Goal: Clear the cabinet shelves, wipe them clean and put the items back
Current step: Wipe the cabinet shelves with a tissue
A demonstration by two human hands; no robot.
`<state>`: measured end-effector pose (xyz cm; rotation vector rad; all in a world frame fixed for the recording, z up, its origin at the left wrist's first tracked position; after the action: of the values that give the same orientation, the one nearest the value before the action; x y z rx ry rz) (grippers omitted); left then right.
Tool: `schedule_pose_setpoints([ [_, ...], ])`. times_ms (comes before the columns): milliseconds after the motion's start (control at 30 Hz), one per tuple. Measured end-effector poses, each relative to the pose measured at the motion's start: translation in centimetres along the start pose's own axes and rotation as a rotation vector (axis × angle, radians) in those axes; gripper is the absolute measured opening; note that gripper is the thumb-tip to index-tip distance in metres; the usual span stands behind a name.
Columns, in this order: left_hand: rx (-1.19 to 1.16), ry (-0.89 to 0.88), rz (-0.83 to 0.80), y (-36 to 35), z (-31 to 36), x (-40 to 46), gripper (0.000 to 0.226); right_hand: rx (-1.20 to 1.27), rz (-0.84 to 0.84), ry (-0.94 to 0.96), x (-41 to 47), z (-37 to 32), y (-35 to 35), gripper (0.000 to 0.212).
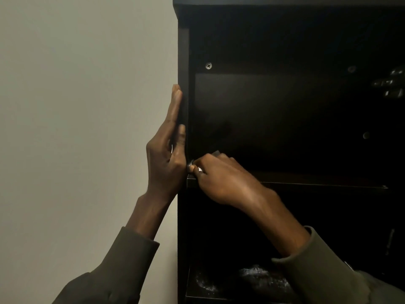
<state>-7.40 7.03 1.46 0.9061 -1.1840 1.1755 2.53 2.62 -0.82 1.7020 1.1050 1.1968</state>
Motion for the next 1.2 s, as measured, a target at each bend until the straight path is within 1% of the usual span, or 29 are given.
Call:
schedule_pose_setpoints([
  [67,0.003,-0.005,0.008,-0.1,-0.1,0.0,0.049,-0.049,0.08,0.077,-1.5,-0.2,-0.1,0.023],
  [133,0.017,-0.019,0.026,-0.1,0.0,0.0,0.049,-0.028,0.159,0.179,-3.0,0.0,0.3,0.027],
  [200,0.01,-0.023,0.032,-0.2,0.1,0.1,0.049,0.105,0.172,0.269,-4.9,0.8,1.1,0.027],
  [267,-0.004,-0.02,0.029,-0.3,0.2,0.1,0.049,0.351,0.2,0.294,-7.1,2.2,3.0,0.025],
  [300,-0.004,-0.018,0.028,-0.3,0.1,0.0,0.049,0.496,0.285,0.285,-8.3,3.5,4.5,0.025],
  [367,0.003,-0.02,0.027,-0.4,0.0,0.0,0.049,0.727,0.508,0.181,-10.5,7.8,7.0,0.027],
  [400,0.005,-0.021,0.031,-0.4,0.0,0.0,0.048,0.783,0.58,0.078,-11.1,10.4,7.9,0.034],
  [433,0.005,-0.023,0.03,-0.5,0.0,0.0,0.048,0.838,0.645,0.009,-11.8,12.4,8.4,0.045],
  [467,0.012,-0.022,0.044,-0.4,0.0,0.0,0.048,0.745,0.688,-0.102,-12.2,14.8,8.9,0.054],
  [500,0.018,-0.019,0.056,-0.2,0.1,-0.1,0.048,0.596,0.734,-0.157,-12.7,17.1,9.4,0.054],
  [533,0.021,-0.02,0.065,-0.1,0.1,-0.1,0.048,0.357,0.79,-0.189,-13.4,18.7,10.4,0.048],
  [567,0.022,-0.021,0.07,0.0,0.2,-0.1,0.048,0.176,0.841,-0.203,-13.8,19.3,11.3,0.04],
  [600,0.023,-0.021,0.074,0.0,0.2,-0.1,0.048,0.021,0.858,-0.211,-14.1,18.3,12.2,0.03],
  [633,0.024,-0.019,0.075,0.1,0.3,-0.1,0.048,-0.057,0.841,-0.234,-13.9,17.5,12.6,0.021],
  [667,0.022,-0.016,0.075,0.1,0.3,-0.1,0.048,-0.132,0.845,-0.265,-13.8,16.7,13.0,0.018],
  [733,0.014,-0.007,0.069,0.0,0.3,-0.1,0.049,-0.182,0.856,-0.313,-13.4,15.8,13.2,0.018],
  [767,0.016,-0.007,0.066,0.0,0.3,-0.1,0.049,-0.166,0.883,-0.292,-13.3,15.5,13.4,0.02],
  [800,0.016,-0.008,0.065,-0.1,0.3,-0.2,0.049,-0.152,0.869,-0.341,-12.7,16.2,13.5,0.023],
  [833,0.017,-0.009,0.063,-0.1,0.3,-0.2,0.049,-0.131,0.877,-0.336,-12.4,16.5,13.4,0.026],
  [967,0.017,-0.008,0.062,-0.2,0.5,-0.2,0.049,-0.16,1.042,-0.352,-12.8,16.5,13.6,0.036],
  [1000,0.015,-0.007,0.06,-0.3,0.4,-0.3,0.049,-0.168,1.052,-0.363,-12.8,16.1,13.2,0.038],
  [1033,0.015,-0.006,0.059,-0.3,0.4,-0.3,0.049,-0.16,1.038,-0.333,-12.6,15.5,12.6,0.039],
  [1100,0.018,-0.006,0.062,-0.3,0.4,-0.4,0.049,-0.201,0.922,-0.323,-12.1,13.9,11.5,0.03],
  [1133,0.018,-0.009,0.066,-0.4,0.4,-0.3,0.049,-0.213,0.797,-0.362,-11.6,13.7,10.7,0.028],
  [1200,0.016,-0.01,0.066,-0.4,0.3,-0.3,0.05,-0.145,0.46,-0.513,-10.6,14.0,8.5,0.024],
])
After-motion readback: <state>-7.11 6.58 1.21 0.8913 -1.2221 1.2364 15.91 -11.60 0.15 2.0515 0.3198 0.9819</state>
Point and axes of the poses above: each hand's wrist, its own x-axis towards the middle knuckle, its own y-axis out of the back of the hand, z = x × y, the point moved 6 cm from there along x, towards the middle knuckle, and after that the axes turned 5 degrees about -x, right-handed, at the moved point
